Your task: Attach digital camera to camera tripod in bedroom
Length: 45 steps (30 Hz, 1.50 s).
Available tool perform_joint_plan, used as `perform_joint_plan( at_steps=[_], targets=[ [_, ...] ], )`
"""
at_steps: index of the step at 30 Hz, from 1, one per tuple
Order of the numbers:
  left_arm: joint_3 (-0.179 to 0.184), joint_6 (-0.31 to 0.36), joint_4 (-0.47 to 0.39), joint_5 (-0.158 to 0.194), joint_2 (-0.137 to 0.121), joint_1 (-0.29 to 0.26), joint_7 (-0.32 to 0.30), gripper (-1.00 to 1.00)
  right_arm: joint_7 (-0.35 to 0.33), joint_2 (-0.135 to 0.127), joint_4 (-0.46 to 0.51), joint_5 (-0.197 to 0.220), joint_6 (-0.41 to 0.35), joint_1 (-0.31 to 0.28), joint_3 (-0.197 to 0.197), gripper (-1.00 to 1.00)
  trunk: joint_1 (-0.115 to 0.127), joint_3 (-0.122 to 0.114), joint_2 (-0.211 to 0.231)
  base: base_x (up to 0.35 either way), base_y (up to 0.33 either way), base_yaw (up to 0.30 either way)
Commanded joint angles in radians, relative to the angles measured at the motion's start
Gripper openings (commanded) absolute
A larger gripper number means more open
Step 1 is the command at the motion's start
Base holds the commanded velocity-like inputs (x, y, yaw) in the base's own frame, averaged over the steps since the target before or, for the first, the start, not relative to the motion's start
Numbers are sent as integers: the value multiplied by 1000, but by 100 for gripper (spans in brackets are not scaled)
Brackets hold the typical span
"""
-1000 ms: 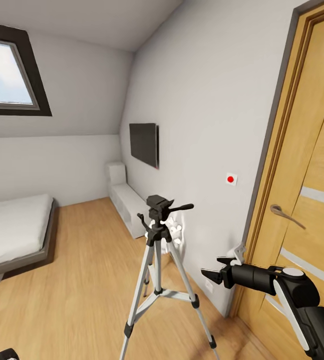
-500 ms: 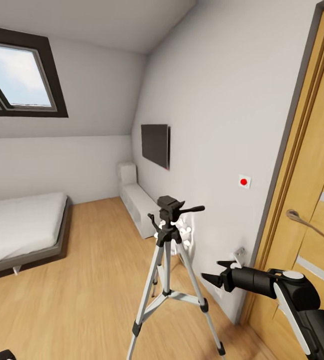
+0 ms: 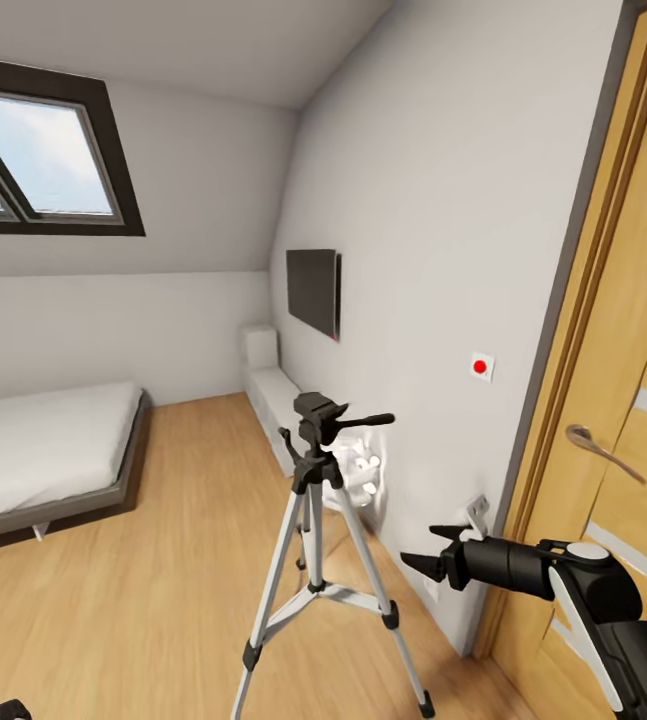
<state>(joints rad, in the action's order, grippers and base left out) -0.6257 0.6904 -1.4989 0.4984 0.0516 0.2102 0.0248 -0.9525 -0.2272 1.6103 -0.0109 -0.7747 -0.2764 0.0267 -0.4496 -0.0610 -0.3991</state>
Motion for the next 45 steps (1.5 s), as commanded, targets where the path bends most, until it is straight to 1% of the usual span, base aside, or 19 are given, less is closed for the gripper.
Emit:
perform_joint_plan(
  at_steps=[1,3,5,9,10,11,16,25,31,39,45],
  targets=[
    [-2,6,-1,6,0,0,1,-100,-13,-2,0,-2,-6,0,1,100,0,0,-1,0,-106,2],
    [-2,6,-1,6,1,0,0,-100,-25,-6,0,-3,-5,0,-1,100,0,0,-1,0,-77,2],
    [-2,6,-1,6,1,0,0,-100,-32,-8,0,-13,-5,1,-6,100,0,0,-1,0,-49,1],
    [-2,7,-1,6,1,0,0,-100,-41,-9,0,-58,-4,1,-13,100,0,0,-1,0,-26,1],
    [-2,7,-1,6,1,0,0,-100,-41,-9,0,-58,-4,1,-13,100,0,0,-1,0,-18,0],
    [-2,6,-2,6,1,0,0,-100,-44,-9,0,-85,-3,2,-15,100,0,0,-1,0,-9,0],
    [-3,6,-3,7,0,0,0,-100,-47,-10,-1,-107,4,2,-17,100,0,0,-1,0,-5,0],
    [-3,6,-3,8,0,0,0,-100,-49,-11,-2,-120,8,18,-18,100,0,0,-1,0,-1,50],
    [-2,7,-3,7,0,0,0,-100,-49,-11,-3,-137,10,24,-24,100,0,0,-1,0,0,220],
    [-2,9,-3,7,0,0,0,-100,-49,-12,-5,-141,11,25,-25,100,0,0,-1,0,0,257],
    [-2,7,-3,6,0,0,1,-100,-49,-12,-9,-143,11,25,-24,100,0,0,-1,0,-9,108]
  ],
)
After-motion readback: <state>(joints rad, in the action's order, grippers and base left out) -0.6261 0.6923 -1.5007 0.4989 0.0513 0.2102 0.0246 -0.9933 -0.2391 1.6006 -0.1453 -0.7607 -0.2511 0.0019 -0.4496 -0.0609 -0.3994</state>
